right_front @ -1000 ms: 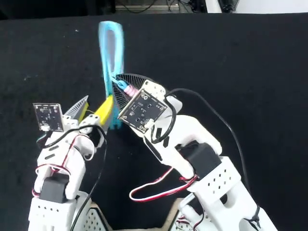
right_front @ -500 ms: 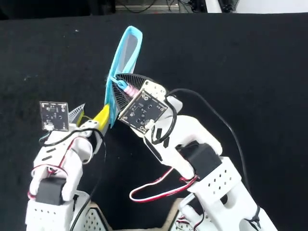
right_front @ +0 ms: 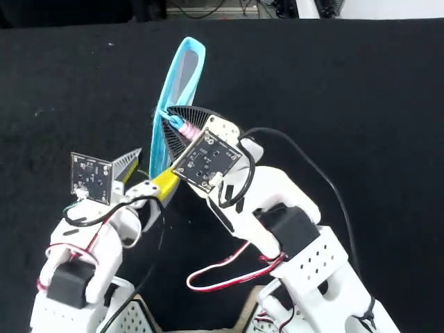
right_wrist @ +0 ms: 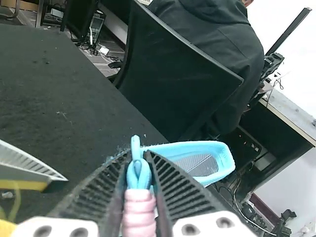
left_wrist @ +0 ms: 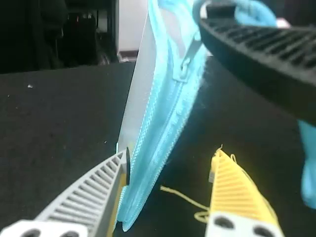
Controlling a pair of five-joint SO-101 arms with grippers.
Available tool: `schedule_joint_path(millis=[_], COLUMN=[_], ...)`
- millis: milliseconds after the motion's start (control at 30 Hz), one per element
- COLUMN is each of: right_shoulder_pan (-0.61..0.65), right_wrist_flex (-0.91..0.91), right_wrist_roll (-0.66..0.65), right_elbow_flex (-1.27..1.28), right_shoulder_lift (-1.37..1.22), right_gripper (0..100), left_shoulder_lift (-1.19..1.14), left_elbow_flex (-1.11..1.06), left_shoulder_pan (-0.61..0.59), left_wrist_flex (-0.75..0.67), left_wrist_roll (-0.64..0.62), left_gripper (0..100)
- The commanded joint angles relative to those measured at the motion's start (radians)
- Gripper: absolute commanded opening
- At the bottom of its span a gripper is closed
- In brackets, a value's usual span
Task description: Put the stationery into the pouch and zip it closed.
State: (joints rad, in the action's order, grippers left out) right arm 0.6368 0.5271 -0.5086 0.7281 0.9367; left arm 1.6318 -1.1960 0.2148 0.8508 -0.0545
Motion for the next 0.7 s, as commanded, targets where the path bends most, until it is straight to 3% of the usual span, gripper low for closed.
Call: schedule_joint_path(millis=[0,133,433,667], right_shoulder_pan=[-0.006,-0.006,-0.009,-0.008], right_wrist_flex=[-0.029,-0.029,-0.032,-0.029], right_wrist_roll=[-0.003,-0.003,-0.009,-0.006], right_elbow_flex=[-0.044,-0.042,0.028,0.033], right_shoulder_lift=[-0.001,-0.001,0.007,0.007], right_gripper=[1.1,1.1,1.1,1.1], left_shoulder_lift=[-0.011,-0.012,-0.002,-0.002], left_elbow_flex=[-0.107,-0.177,-0.217,-0.371], left_shoulder_pan=[0.012,0.015,0.019,0.012], left_wrist_flex=[-0.207,-0.305,-0.327,-0.526], left_wrist_roll=[0.009,0.012,0.012,0.014], left_gripper=[27,27,15,6])
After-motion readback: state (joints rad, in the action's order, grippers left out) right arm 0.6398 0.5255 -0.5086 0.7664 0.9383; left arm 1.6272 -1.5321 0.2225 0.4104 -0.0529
